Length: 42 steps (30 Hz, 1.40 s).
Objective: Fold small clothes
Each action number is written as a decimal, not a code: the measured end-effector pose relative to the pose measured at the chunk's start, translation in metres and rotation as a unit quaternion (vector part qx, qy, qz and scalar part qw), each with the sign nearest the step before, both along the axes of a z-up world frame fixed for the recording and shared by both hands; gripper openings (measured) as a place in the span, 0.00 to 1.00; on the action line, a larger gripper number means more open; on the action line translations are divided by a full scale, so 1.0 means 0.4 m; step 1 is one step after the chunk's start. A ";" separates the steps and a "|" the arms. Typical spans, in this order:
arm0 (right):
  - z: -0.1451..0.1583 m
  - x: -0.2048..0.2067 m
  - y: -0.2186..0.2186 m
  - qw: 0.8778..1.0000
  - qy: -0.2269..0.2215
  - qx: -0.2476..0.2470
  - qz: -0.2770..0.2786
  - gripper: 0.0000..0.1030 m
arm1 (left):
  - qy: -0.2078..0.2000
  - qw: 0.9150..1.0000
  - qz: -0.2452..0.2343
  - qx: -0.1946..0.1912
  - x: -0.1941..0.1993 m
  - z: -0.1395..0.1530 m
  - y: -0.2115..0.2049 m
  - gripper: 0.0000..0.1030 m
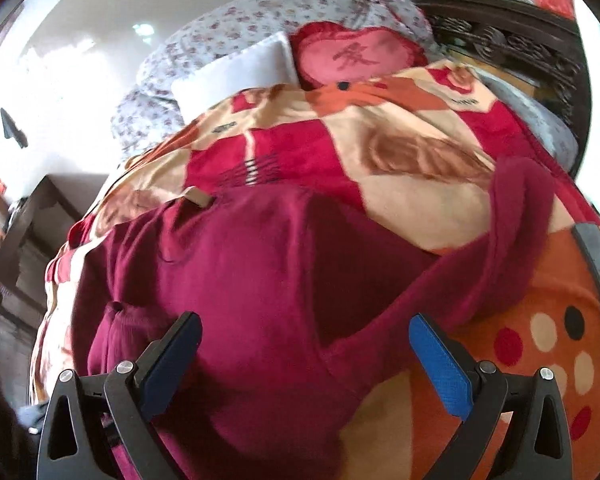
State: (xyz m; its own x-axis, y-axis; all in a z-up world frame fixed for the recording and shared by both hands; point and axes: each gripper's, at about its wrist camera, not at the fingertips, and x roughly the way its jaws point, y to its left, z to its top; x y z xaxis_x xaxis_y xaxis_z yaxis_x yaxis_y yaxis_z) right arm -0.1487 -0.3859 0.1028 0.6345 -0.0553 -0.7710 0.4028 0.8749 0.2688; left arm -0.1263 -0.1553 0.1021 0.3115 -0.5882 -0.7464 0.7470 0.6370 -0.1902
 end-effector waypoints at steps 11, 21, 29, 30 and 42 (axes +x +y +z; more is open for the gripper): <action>-0.049 0.048 0.089 0.996 0.029 0.004 0.082 1.00 | -0.032 0.992 0.125 -0.011 0.115 0.012 0.278 0.61; -0.132 0.072 0.216 0.967 0.097 -0.074 0.225 0.86 | -0.008 0.987 0.152 0.056 0.170 -0.099 0.262 0.61; -0.144 0.060 0.254 0.949 0.090 -0.117 0.277 0.13 | 0.009 0.984 0.172 0.053 0.184 -0.121 0.271 0.61; -0.140 0.055 0.262 0.946 0.090 -0.127 0.283 0.09 | 0.007 0.983 0.173 0.053 0.184 -0.118 0.272 0.61; 0.044 0.113 0.172 0.952 0.016 -0.259 0.161 0.05 | -0.015 0.977 0.213 0.022 0.217 -0.055 0.271 0.61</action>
State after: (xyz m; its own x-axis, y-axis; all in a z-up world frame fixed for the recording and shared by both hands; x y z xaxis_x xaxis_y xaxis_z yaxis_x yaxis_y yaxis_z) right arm -0.1036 -0.3172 0.1203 0.6594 -0.2394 -0.7126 0.0913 0.9664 -0.2401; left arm -0.0393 -0.0469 0.0800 0.5427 -0.3686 -0.7548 0.4178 0.8980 -0.1381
